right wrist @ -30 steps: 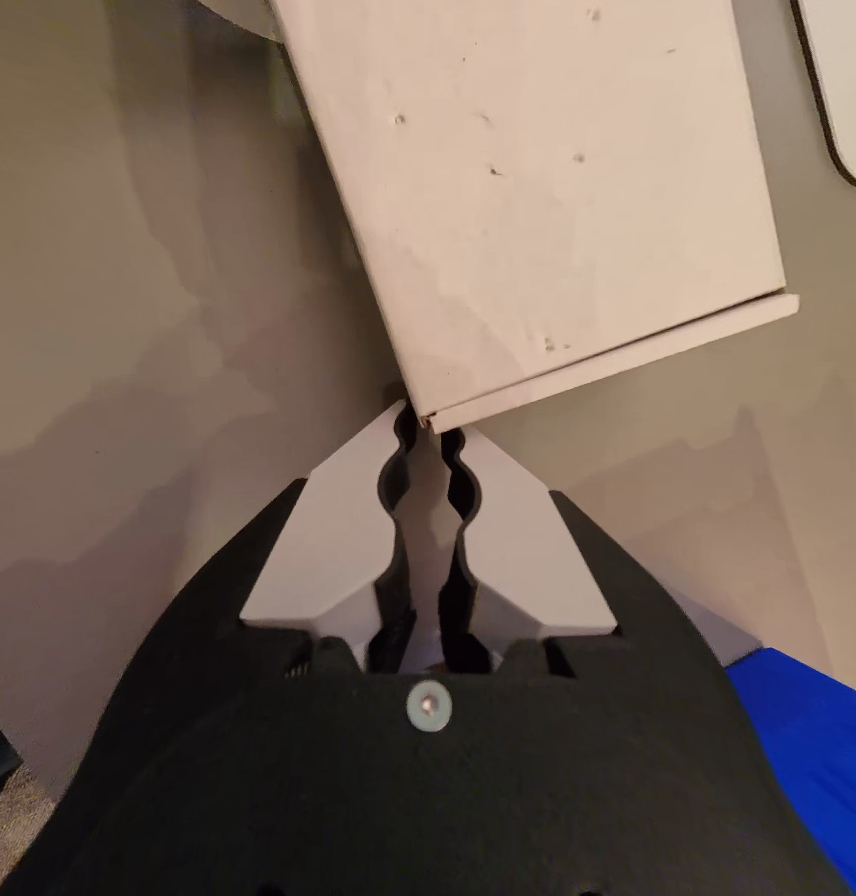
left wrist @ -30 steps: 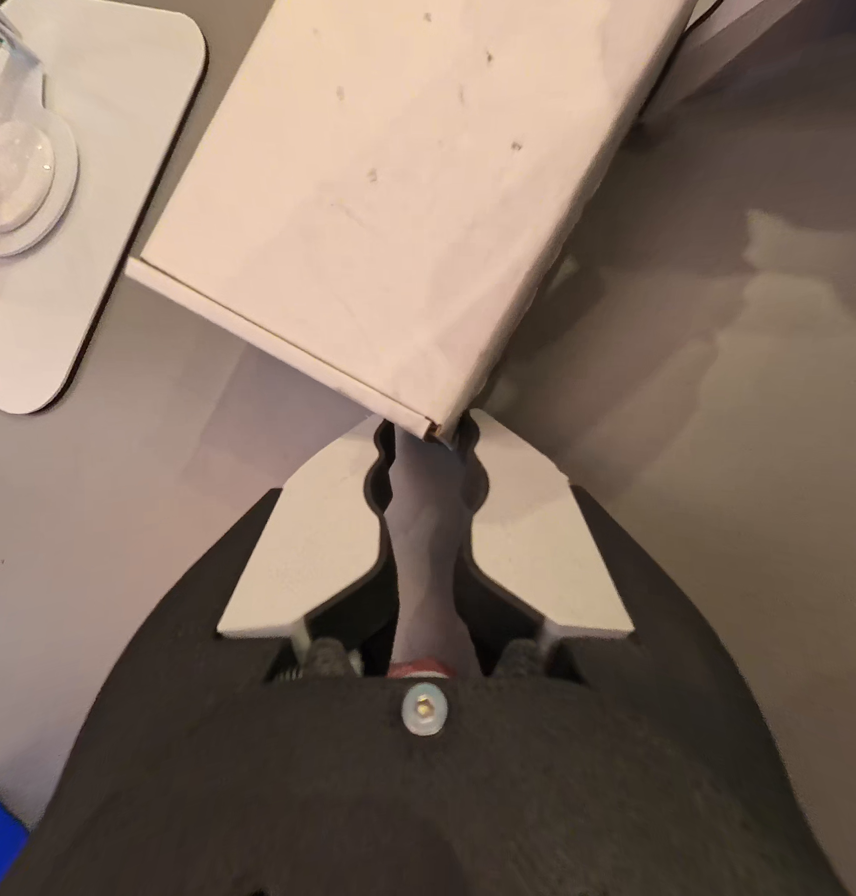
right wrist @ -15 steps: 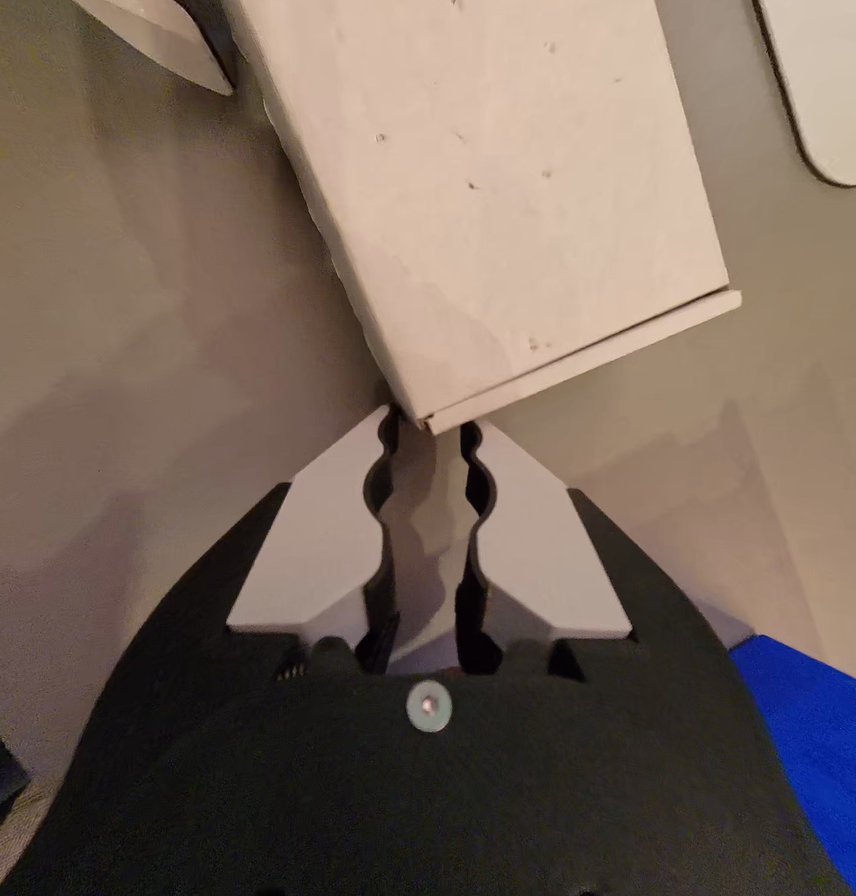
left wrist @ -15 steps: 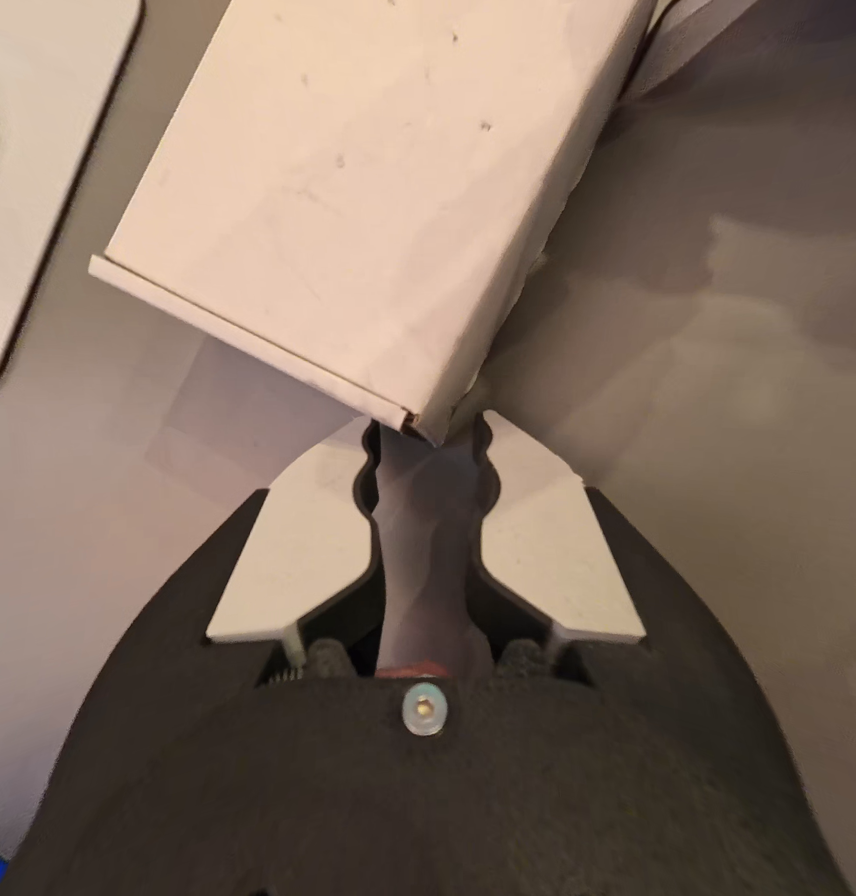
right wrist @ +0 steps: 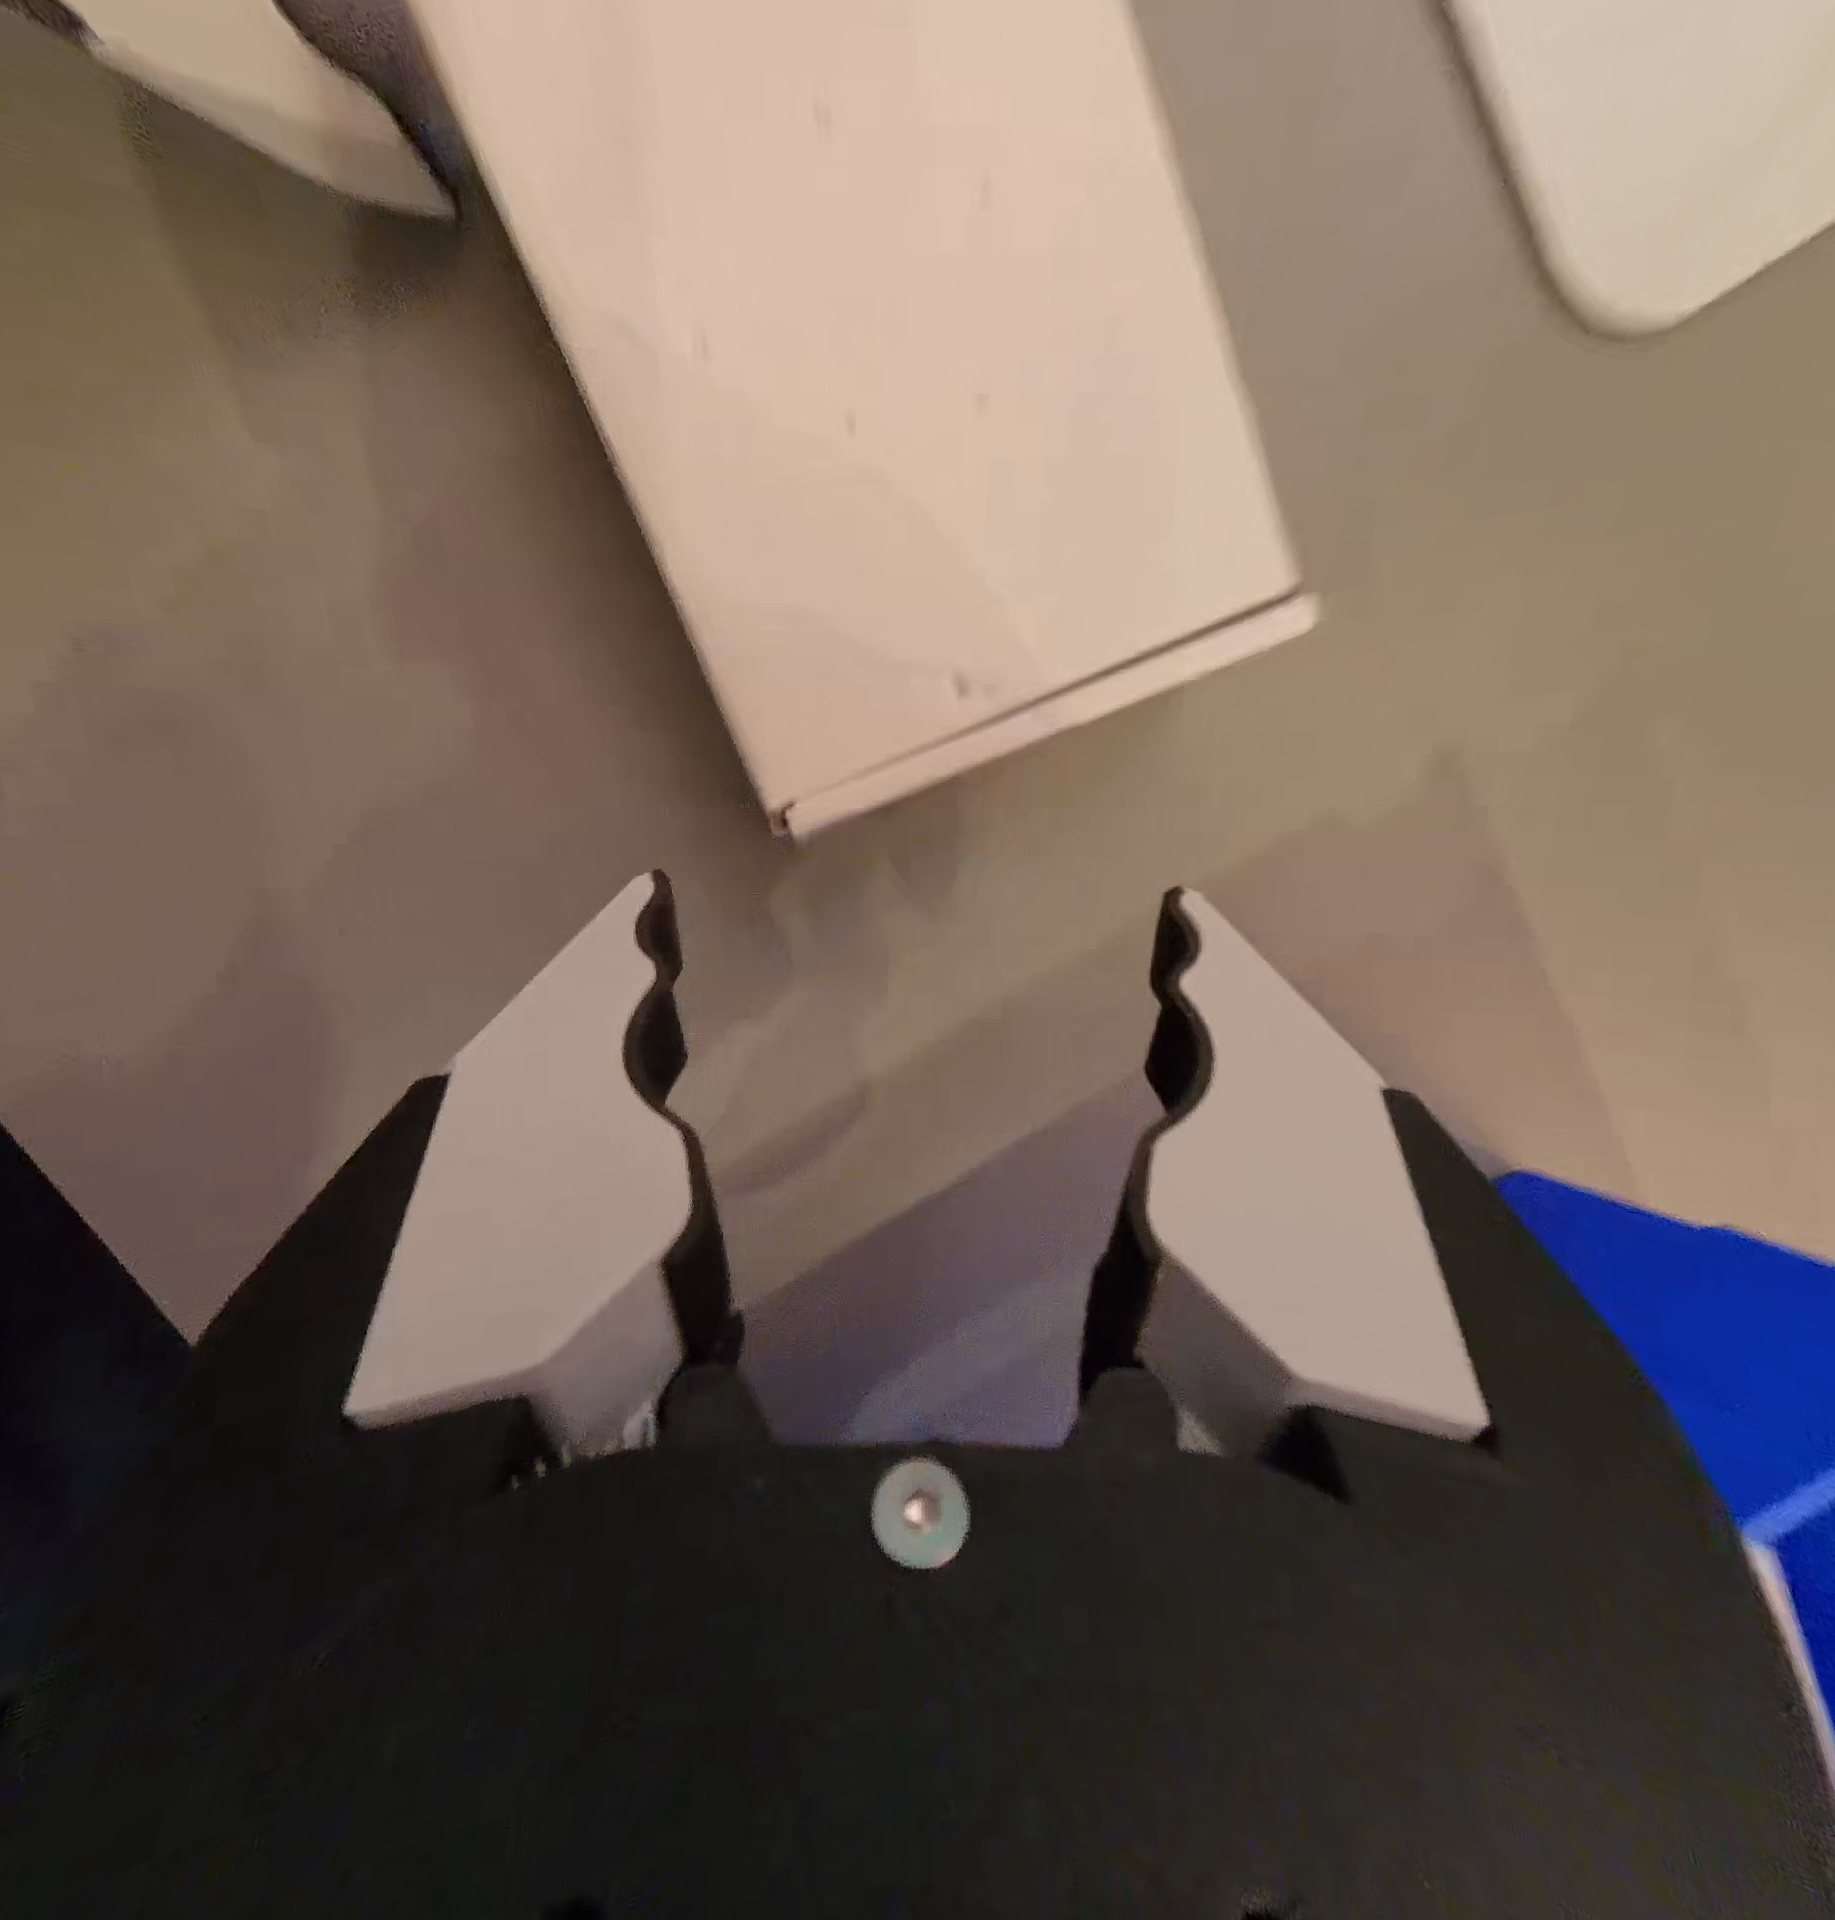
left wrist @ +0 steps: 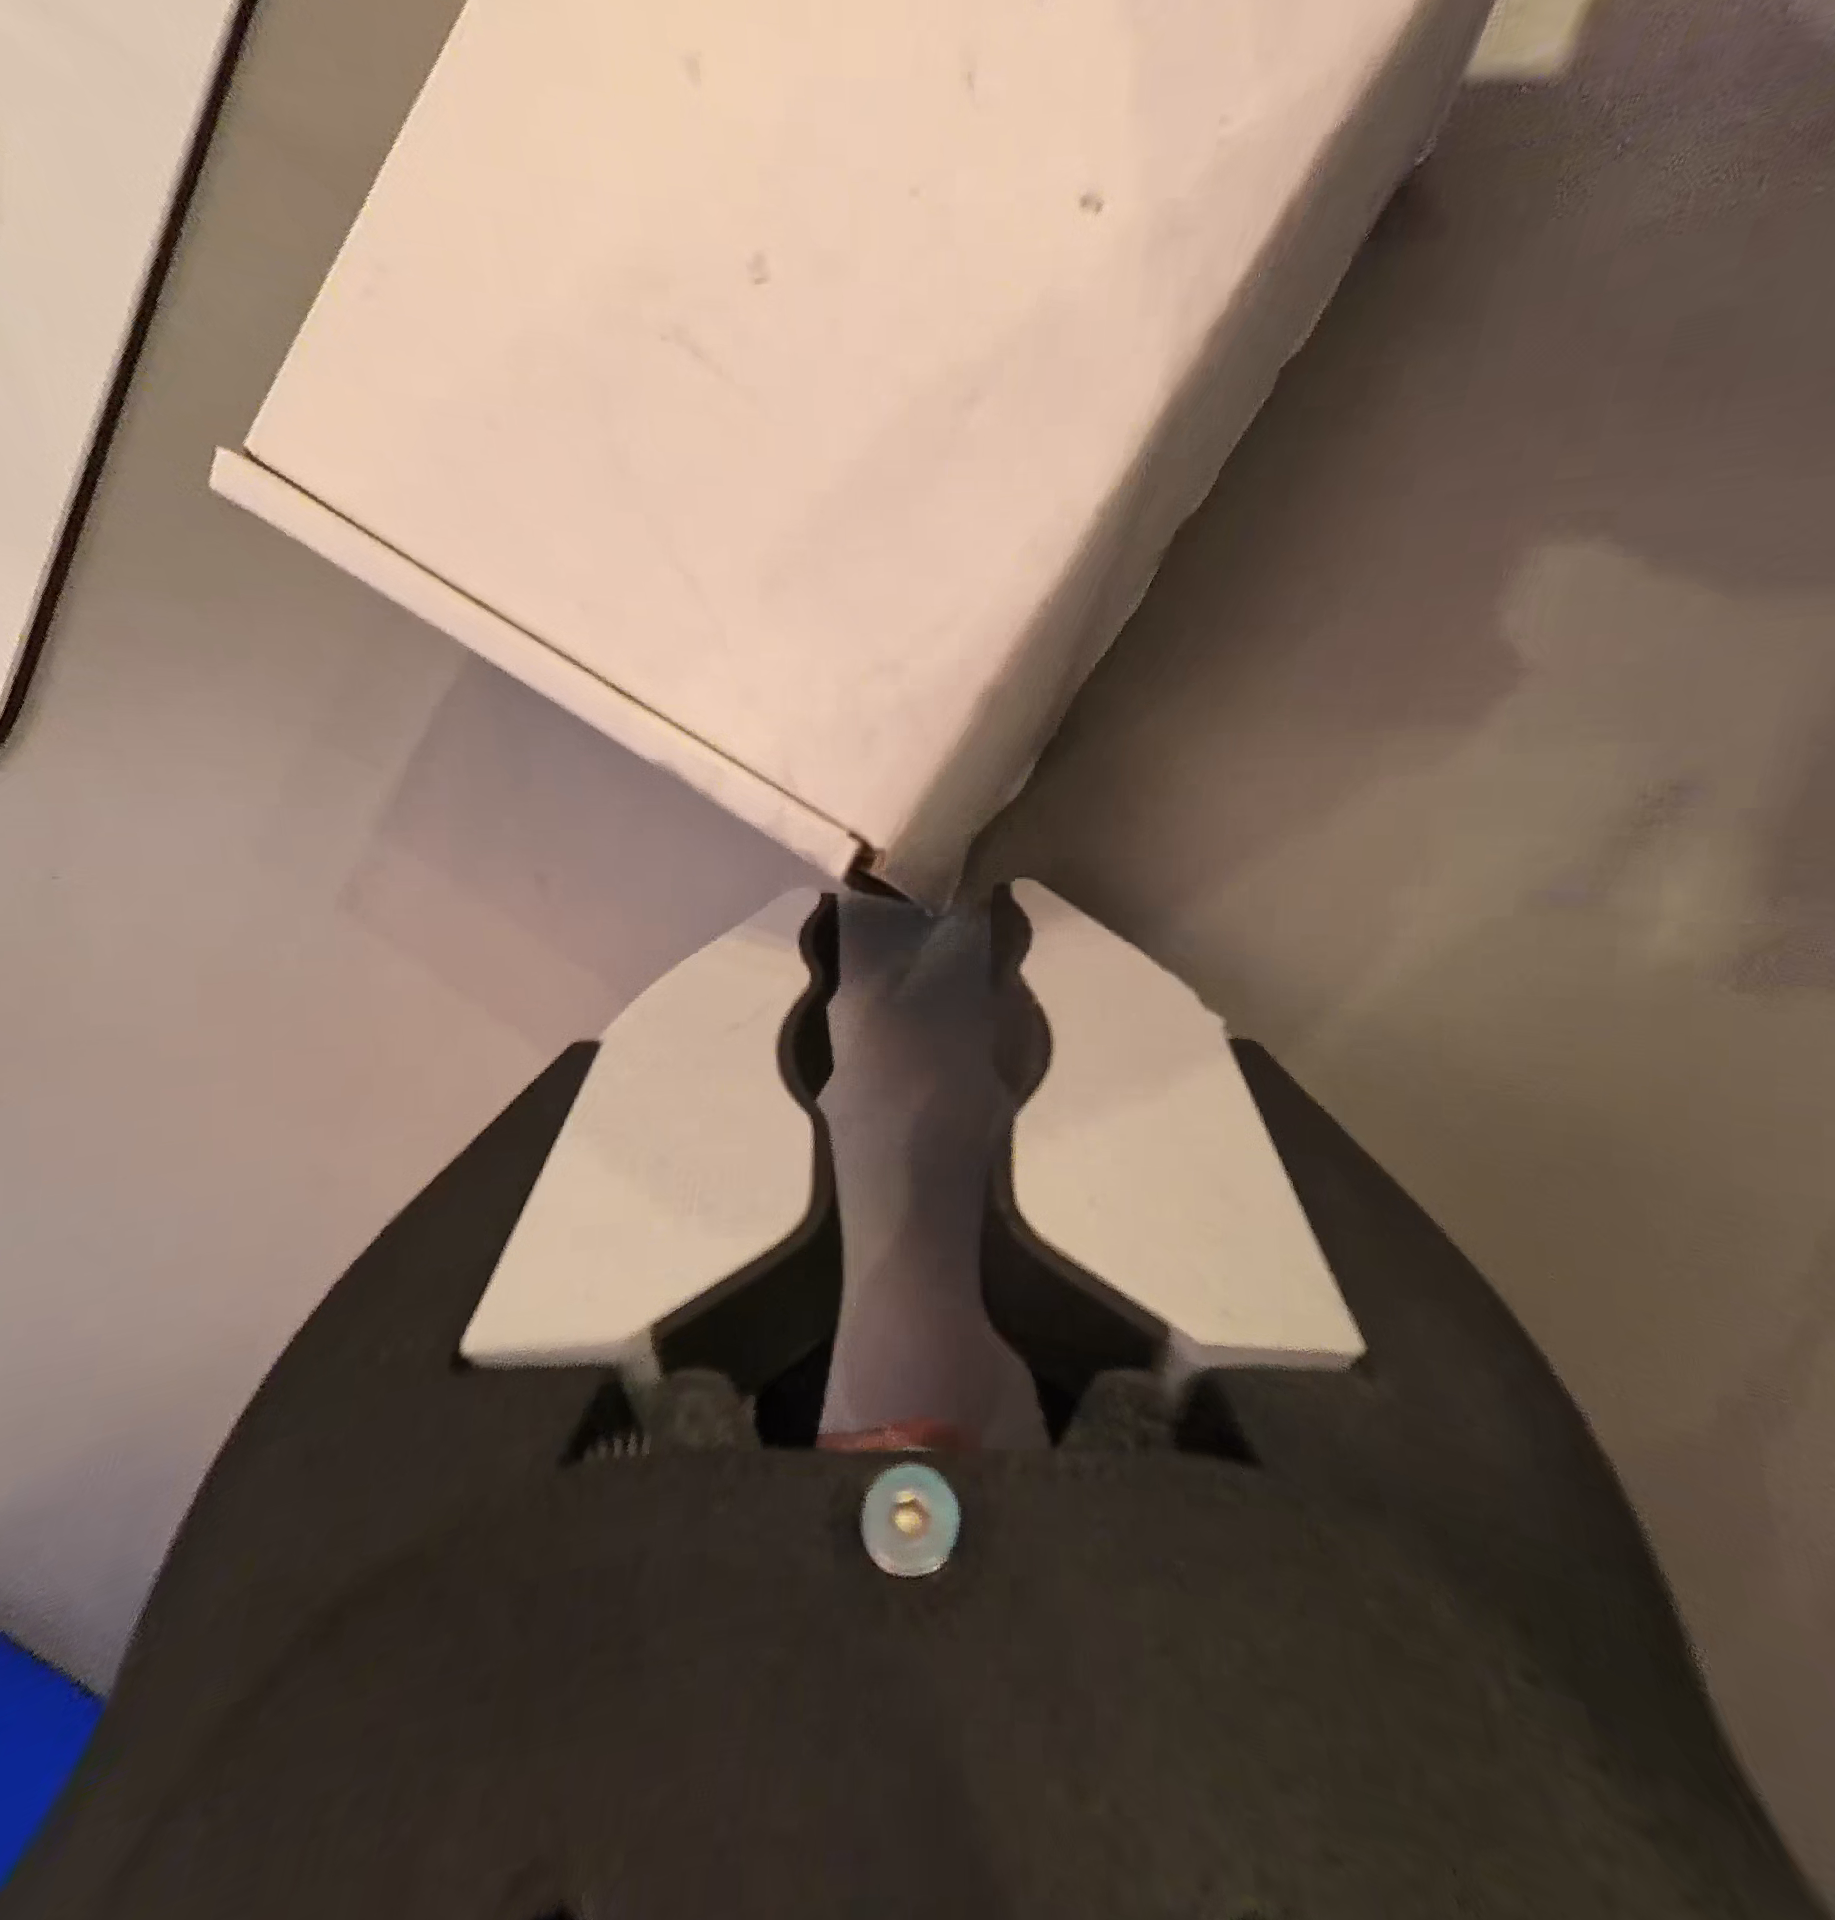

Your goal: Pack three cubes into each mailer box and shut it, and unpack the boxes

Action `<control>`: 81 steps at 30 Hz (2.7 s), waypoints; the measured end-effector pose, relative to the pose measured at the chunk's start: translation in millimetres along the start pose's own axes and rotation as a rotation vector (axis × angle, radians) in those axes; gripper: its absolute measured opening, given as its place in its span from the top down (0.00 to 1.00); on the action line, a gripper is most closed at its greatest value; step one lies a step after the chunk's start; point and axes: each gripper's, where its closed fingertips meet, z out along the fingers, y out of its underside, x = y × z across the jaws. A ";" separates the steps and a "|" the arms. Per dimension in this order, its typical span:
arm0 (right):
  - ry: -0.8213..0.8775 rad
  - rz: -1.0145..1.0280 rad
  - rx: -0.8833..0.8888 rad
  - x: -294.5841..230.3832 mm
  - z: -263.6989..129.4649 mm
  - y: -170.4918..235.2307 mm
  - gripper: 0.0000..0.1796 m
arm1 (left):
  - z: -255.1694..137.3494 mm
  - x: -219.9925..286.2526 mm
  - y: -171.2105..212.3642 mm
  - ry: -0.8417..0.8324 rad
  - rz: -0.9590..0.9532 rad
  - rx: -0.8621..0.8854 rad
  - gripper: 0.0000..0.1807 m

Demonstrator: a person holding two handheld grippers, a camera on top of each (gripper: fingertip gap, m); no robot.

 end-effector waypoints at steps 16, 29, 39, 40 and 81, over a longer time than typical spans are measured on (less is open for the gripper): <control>-0.093 -0.329 -0.272 -9.7 77.6 -74.4 0.27 | -13.8 -1.5 19.0 0.030 -0.133 -0.039 0.81; -0.085 -0.247 -0.053 18.0 -1.1 -90.3 0.29 | -23.3 -9.4 9.7 0.009 -0.160 0.022 0.82; 0.107 -0.223 -0.011 94.1 -164.1 -17.8 0.29 | -14.9 -3.2 14.2 0.017 -0.139 -0.009 0.82; 0.128 -0.218 -0.041 100.7 -173.2 0.2 0.29 | -13.8 -2.0 14.5 0.019 -0.136 -0.013 0.82; -0.147 -0.320 -0.513 53.4 -103.4 247.4 0.28 | -4.8 19.5 4.7 0.050 -0.082 -0.006 0.85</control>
